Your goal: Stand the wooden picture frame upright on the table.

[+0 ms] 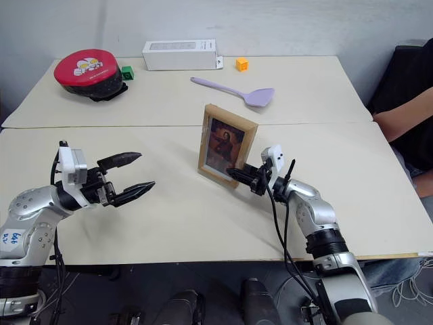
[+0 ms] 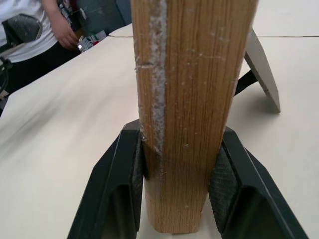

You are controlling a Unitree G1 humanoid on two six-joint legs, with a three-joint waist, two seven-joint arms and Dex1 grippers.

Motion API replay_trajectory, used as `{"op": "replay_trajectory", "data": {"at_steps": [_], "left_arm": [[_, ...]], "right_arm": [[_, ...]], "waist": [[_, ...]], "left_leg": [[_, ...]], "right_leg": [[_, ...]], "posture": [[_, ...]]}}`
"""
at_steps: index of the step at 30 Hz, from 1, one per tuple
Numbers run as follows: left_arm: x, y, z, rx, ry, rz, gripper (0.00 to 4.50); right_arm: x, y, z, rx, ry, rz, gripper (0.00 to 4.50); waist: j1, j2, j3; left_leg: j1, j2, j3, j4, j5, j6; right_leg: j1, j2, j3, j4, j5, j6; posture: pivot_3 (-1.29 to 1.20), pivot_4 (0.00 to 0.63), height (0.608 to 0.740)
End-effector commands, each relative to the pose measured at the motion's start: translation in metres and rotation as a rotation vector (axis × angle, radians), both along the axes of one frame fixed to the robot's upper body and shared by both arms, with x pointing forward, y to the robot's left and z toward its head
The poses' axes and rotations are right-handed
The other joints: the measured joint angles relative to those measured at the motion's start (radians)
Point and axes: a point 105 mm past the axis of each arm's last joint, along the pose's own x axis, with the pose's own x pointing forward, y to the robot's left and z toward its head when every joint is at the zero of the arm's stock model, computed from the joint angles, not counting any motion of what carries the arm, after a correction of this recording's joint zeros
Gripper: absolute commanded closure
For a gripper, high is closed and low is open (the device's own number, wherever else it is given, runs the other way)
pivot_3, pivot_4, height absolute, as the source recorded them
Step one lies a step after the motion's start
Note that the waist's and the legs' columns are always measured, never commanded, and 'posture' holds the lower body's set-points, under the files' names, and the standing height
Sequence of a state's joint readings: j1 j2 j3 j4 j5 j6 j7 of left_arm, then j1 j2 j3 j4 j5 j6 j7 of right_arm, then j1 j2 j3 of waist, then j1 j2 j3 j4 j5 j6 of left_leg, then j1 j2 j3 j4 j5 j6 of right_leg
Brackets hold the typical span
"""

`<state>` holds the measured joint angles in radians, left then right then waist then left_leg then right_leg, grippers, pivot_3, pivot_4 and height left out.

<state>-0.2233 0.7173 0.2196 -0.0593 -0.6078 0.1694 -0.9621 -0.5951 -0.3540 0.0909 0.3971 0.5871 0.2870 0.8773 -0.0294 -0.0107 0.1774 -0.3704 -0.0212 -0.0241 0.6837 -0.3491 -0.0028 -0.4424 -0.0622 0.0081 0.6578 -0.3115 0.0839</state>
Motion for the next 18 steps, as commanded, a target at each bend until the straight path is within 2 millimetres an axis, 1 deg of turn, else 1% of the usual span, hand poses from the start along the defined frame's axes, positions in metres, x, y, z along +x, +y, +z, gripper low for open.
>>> {"op": "replay_trajectory", "data": {"at_steps": [1,2,3,4,7,8,9,12,13,15,17,18], "left_arm": [[0.000,0.005,0.004,0.011,-0.037,0.015,0.00],[-0.001,0.007,0.001,0.013,-0.027,0.021,0.00],[-0.002,0.009,-0.001,0.014,-0.021,0.026,0.00],[-0.003,0.011,-0.003,0.017,-0.015,0.032,0.00],[-0.004,0.020,-0.008,0.021,0.000,0.060,0.00],[-0.004,0.022,-0.009,0.018,0.006,0.068,0.00],[-0.005,0.024,-0.011,0.023,0.013,0.073,0.00],[-0.012,0.033,-0.023,0.089,0.024,0.100,0.00],[-0.014,0.039,-0.026,0.115,0.020,0.129,0.00],[-0.018,0.052,-0.039,0.216,0.042,0.195,0.00],[-0.025,0.066,-0.052,0.294,0.077,0.245,0.00],[-0.030,0.073,-0.056,0.298,0.092,0.269,0.00]], "right_arm": [[0.001,-0.005,0.010,-0.013,-0.053,-0.015,2.48],[-0.004,-0.004,0.018,-0.009,-0.107,0.001,2.26],[-0.006,-0.004,0.023,-0.007,-0.144,0.008,1.90],[-0.009,-0.006,0.024,-0.021,-0.165,0.016,1.63],[-0.021,-0.016,0.020,-0.085,-0.186,0.054,0.66],[-0.025,-0.020,0.019,-0.104,-0.197,0.062,0.28],[-0.030,-0.024,0.019,-0.118,-0.206,0.073,0.04],[-0.049,-0.050,0.026,-0.171,-0.277,0.069,0.04],[-0.056,-0.062,0.026,-0.232,-0.338,0.057,0.04],[-0.071,-0.084,0.024,-0.382,-0.480,0.050,0.04],[-0.084,-0.100,0.017,-0.508,-0.565,0.083,0.04],[-0.089,-0.108,0.012,-0.562,-0.581,0.111,0.04]], "waist": [[0.001,0.000,0.000],[0.001,0.000,0.000],[0.002,0.000,0.000],[0.001,0.000,0.000],[0.001,0.000,0.000],[0.003,0.000,0.000],[0.004,0.000,0.000],[0.005,0.000,0.000],[0.005,0.000,0.000],[0.005,0.000,0.000],[0.005,0.000,0.000],[0.003,0.000,0.000]], "left_leg": [[0.000,0.000,0.000,0.000,0.000,0.000],[0.000,0.000,0.000,0.000,0.000,0.000],[0.000,0.000,0.000,0.000,0.000,0.000],[-0.001,0.000,0.000,-0.001,0.000,0.000],[-0.001,0.000,0.000,-0.001,0.000,0.001],[-0.001,0.000,0.000,-0.001,-0.001,0.001],[-0.001,0.000,0.000,-0.001,-0.001,0.001],[-0.001,0.000,0.000,-0.001,-0.001,0.001],[-0.001,0.000,0.000,-0.001,-0.001,0.001],[-0.001,0.000,0.000,-0.001,-0.001,0.001],[-0.001,0.000,0.000,-0.001,-0.001,0.002],[0.000,0.000,0.001,-0.002,-0.001,0.002]], "right_leg": [[0.000,0.000,0.000,0.000,0.000,0.000],[0.000,0.000,0.000,0.000,0.000,0.000],[0.000,0.000,0.000,0.000,0.000,0.000],[0.000,0.000,0.000,0.001,0.000,0.000],[0.000,0.000,0.000,0.001,0.000,0.000],[0.000,0.000,0.000,0.000,0.000,0.000],[0.000,0.000,0.000,0.000,0.000,0.000],[0.000,-0.001,0.000,-0.001,0.000,0.000],[0.000,-0.001,0.000,-0.001,0.000,0.000],[0.000,-0.001,0.000,-0.003,0.000,0.000],[0.000,0.000,0.000,-0.004,0.000,0.000],[0.001,0.000,0.000,-0.004,0.000,0.000]], "posture": [[0.00,0.150,0.740],[0.00,0.150,0.740],[0.00,0.150,0.740],[0.00,0.150,0.740],[0.00,0.150,0.740],[0.00,0.150,0.740],[0.00,0.150,0.740],[0.00,0.150,0.740],[0.00,0.150,0.740],[0.00,0.150,0.740],[0.00,0.150,0.740],[0.00,0.150,0.740]]}}
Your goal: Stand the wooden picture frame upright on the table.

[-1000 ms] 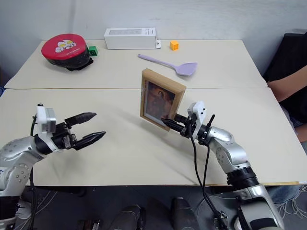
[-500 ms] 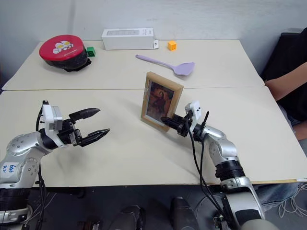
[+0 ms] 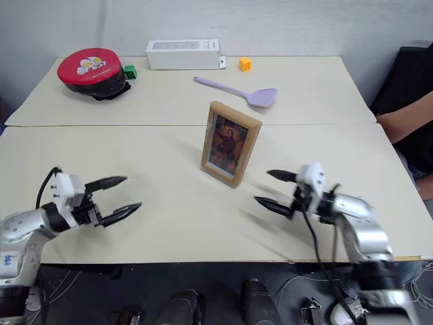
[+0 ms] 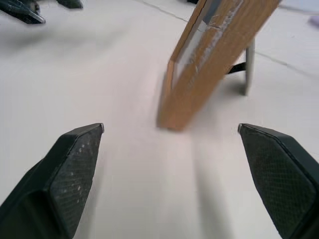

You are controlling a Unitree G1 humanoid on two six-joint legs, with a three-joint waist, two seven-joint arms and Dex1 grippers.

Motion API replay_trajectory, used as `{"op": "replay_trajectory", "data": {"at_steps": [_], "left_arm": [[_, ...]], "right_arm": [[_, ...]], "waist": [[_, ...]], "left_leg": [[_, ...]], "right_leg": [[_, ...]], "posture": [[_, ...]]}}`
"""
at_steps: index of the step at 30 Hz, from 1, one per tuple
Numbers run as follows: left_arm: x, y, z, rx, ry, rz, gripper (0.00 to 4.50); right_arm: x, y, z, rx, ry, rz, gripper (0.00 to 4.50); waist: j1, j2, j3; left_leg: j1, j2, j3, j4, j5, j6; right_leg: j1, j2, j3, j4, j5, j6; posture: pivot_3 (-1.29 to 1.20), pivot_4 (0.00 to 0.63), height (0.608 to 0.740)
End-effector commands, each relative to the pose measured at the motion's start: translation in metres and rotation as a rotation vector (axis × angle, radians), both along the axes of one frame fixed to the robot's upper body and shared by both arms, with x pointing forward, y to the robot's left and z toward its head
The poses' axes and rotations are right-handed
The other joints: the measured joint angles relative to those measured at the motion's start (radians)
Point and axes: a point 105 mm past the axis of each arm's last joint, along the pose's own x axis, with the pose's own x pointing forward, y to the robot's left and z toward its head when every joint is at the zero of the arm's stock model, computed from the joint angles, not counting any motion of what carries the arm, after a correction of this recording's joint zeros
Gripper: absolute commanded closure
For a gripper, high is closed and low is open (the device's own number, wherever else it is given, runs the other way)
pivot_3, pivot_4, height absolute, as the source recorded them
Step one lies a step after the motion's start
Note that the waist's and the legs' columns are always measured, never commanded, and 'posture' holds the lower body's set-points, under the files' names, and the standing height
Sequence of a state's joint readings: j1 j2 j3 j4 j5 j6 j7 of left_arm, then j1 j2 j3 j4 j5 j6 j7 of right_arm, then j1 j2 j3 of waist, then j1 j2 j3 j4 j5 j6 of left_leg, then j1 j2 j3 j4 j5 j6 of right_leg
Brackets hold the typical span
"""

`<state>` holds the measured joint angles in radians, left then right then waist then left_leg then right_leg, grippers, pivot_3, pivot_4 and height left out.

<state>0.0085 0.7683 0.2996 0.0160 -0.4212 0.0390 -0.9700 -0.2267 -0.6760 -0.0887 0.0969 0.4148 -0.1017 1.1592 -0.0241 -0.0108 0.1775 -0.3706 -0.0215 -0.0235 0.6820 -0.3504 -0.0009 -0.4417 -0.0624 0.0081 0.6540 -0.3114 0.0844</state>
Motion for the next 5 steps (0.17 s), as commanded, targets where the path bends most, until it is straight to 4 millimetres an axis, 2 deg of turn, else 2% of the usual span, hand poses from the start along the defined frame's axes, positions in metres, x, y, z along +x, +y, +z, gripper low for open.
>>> {"op": "replay_trajectory", "data": {"at_steps": [1,5], "left_arm": [[-0.009,0.027,0.001,0.080,-0.027,0.100,0.00],[-0.017,0.042,0.001,0.088,-0.034,0.161,0.00]], "right_arm": [[-0.018,-0.018,0.004,-0.175,-0.167,0.072,0.04],[-0.019,-0.032,0.000,-0.224,-0.203,0.055,0.04]], "waist": [[-0.004,0.000,0.000],[-0.006,0.000,0.000]], "left_leg": [[0.002,0.000,0.001,-0.001,0.000,0.000],[0.007,0.001,0.002,-0.001,-0.003,0.004]], "right_leg": [[0.001,0.000,0.001,0.000,0.000,0.000],[0.005,0.001,0.001,0.001,0.000,0.000]], "posture": [[0.00,0.150,0.740],[0.00,0.150,0.740]]}}
